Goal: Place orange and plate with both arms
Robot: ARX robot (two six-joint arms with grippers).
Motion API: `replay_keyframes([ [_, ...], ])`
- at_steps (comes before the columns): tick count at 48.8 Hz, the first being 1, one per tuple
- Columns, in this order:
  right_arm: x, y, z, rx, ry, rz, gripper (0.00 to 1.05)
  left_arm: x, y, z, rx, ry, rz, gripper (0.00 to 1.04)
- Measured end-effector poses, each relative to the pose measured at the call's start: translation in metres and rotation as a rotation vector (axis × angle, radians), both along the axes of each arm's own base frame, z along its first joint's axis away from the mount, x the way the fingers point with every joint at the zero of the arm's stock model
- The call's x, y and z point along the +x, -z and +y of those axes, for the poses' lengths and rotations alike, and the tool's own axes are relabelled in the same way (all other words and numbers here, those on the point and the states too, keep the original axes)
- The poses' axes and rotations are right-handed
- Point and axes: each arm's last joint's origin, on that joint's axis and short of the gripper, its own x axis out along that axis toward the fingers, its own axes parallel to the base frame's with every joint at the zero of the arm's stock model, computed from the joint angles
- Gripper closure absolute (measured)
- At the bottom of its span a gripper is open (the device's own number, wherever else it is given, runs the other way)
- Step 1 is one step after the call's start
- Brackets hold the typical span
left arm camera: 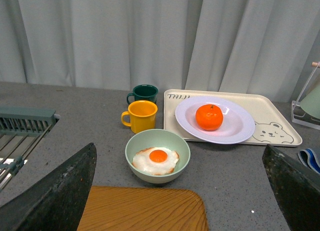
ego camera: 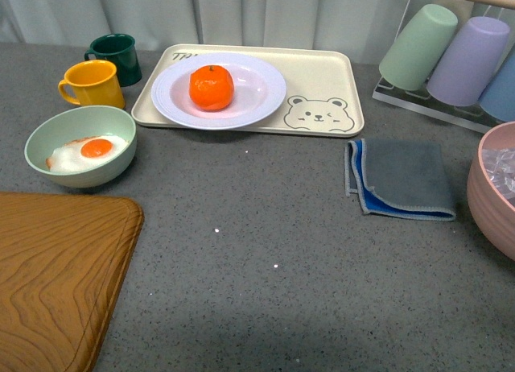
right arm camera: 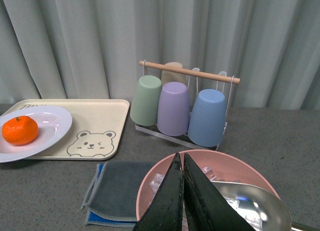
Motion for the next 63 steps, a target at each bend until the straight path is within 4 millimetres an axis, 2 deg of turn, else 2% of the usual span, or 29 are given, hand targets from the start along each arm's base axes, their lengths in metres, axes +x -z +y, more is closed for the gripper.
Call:
replay_keyframes([
  [17,-0.019,-0.005,0.000,0.000,0.000,-0.018,1.04,0.000,0.000,0.000,0.000,0.000,0.000,0.07],
  [57,-0.038,-0.006,0.000,0.000,0.000,-0.024,1.04,0.000,0.000,0.000,0.000,0.000,0.000,0.07],
  [63,-0.048,-0.003,0.000,0.000,-0.003,-0.021,1.04,0.000,0.000,0.000,0.000,0.000,0.000,0.07],
])
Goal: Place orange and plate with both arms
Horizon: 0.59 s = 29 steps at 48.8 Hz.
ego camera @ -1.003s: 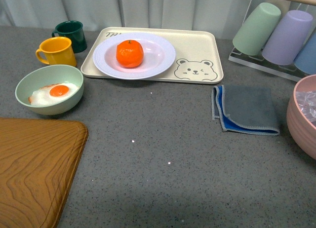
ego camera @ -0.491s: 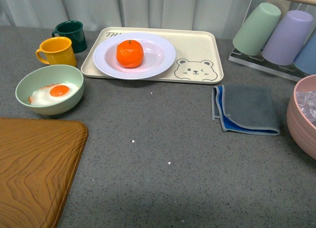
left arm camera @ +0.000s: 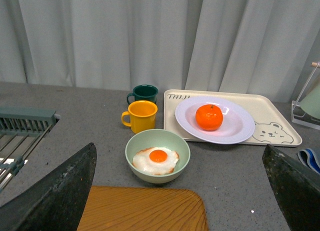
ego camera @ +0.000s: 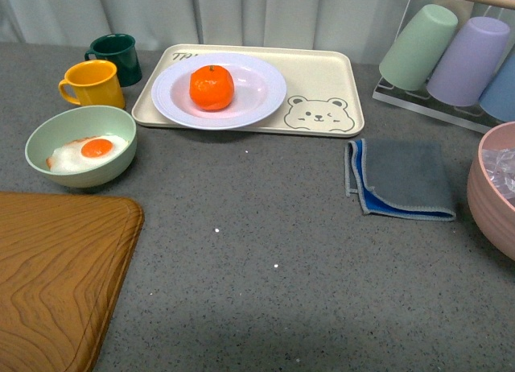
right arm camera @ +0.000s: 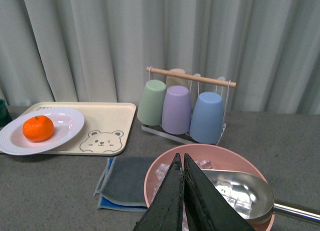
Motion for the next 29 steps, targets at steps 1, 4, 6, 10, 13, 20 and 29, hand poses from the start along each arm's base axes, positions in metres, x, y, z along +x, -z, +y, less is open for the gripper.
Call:
replay_keyframes([
  [1,-0.0001,0.0000,0.0000,0.000,0.000,0.000,1.04,0.0000,0.0000,0.0000,0.000,0.000,0.000,0.07],
  [4,-0.0001,0.0003,0.0000,-0.001,0.000,0.003,1.00,0.0000,0.0000,0.0000,0.000,0.000,0.000,0.07],
  [6,-0.0001,0.0003,0.0000,-0.001,0.000,0.003,0.95,0.0000,0.0000,0.0000,0.000,0.000,0.000,0.07],
  [10,-0.0001,0.0003,0.0000,-0.001,0.000,0.003,0.82,0.0000,0.0000,0.0000,0.000,0.000,0.000,0.07],
  [13,-0.0001,0.0002,0.0000,-0.001,0.000,0.002,0.73,0.0000,0.0000,0.0000,0.000,0.000,0.000,0.07],
  [20,-0.0001,0.0003,0.0000,-0.001,0.000,0.002,0.49,0.0000,0.0000,0.0000,0.000,0.000,0.000,0.07],
  [29,-0.0001,0.0003,0.0000,-0.001,0.000,0.002,0.15,0.0000,0.0000,0.0000,0.000,0.000,0.000,0.07],
])
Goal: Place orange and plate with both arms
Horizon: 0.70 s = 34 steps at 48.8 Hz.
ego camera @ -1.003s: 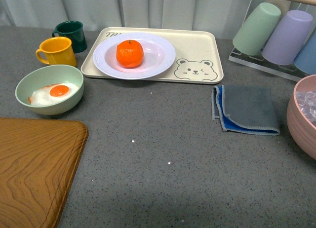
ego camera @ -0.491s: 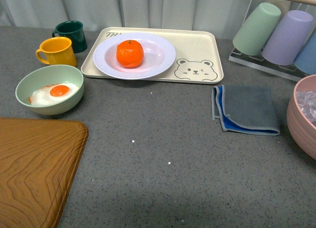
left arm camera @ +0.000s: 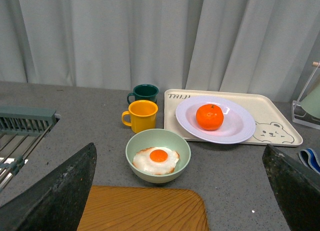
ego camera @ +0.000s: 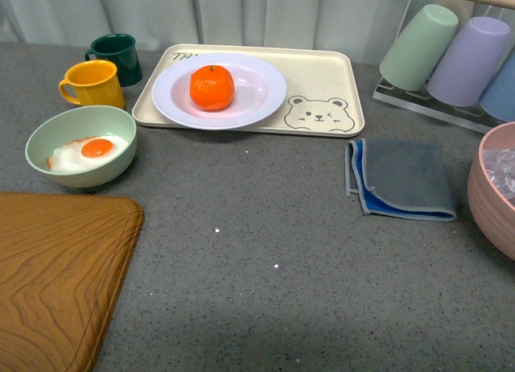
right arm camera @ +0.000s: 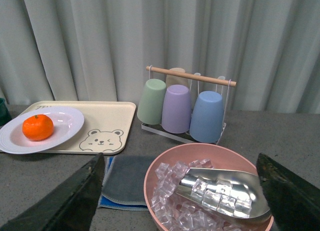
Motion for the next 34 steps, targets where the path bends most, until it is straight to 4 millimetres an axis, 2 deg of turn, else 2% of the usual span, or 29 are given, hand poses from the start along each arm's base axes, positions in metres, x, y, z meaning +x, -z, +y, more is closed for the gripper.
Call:
replay_keyframes([
  [3,0.0000,0.0000,0.0000,0.001,0.000,0.000,0.08,0.0000,0.0000,0.0000,0.000,0.000,0.000,0.07],
  [6,0.0000,0.0000,0.0000,0.000,0.000,0.000,0.10,0.0000,0.0000,0.0000,0.000,0.000,0.000,0.07],
  [34,0.0000,-0.0001,0.0000,0.000,0.000,0.000,0.09,0.0000,0.0000,0.0000,0.000,0.000,0.000,0.07],
])
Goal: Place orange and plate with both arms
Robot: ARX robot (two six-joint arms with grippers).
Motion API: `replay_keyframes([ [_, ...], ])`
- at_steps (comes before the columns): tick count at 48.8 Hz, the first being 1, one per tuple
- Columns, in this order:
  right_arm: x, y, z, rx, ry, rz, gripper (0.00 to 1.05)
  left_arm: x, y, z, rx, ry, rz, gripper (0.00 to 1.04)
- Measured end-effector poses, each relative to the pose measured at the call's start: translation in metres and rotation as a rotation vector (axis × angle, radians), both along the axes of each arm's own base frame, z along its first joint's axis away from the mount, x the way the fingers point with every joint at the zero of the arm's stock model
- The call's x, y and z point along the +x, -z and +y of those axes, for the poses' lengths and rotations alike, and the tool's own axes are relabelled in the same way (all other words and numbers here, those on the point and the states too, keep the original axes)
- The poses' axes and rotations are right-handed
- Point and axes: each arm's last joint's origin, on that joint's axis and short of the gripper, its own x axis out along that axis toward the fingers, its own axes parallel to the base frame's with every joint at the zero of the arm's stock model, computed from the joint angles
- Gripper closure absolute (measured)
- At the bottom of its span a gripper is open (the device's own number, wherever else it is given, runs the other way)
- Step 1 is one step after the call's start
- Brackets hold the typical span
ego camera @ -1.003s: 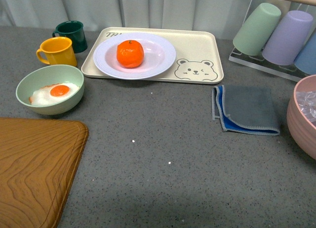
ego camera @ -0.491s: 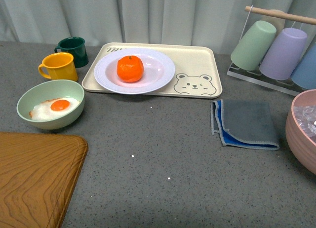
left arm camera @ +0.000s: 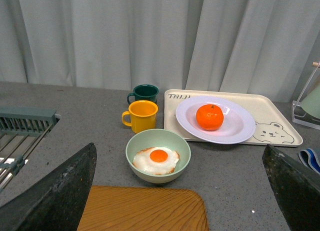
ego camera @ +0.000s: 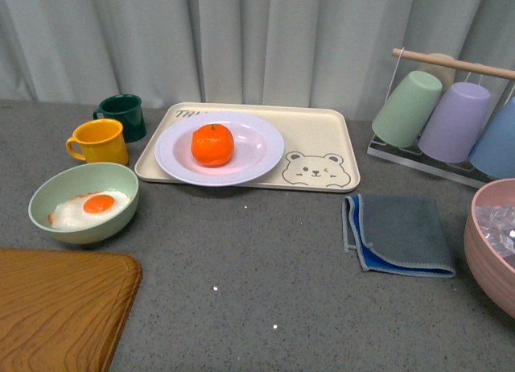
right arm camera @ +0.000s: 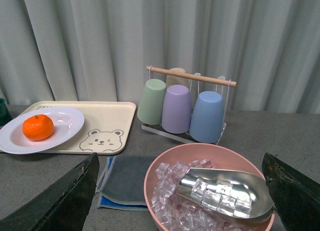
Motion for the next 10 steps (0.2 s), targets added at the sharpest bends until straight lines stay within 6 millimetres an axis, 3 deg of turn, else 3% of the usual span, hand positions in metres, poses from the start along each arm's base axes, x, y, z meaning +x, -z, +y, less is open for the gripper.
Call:
replay_keyframes([
  [10,0.0000,0.0001,0.0000,0.000,0.000,0.000,0.09,0.0000,0.0000,0.0000,0.000,0.000,0.000,0.07],
])
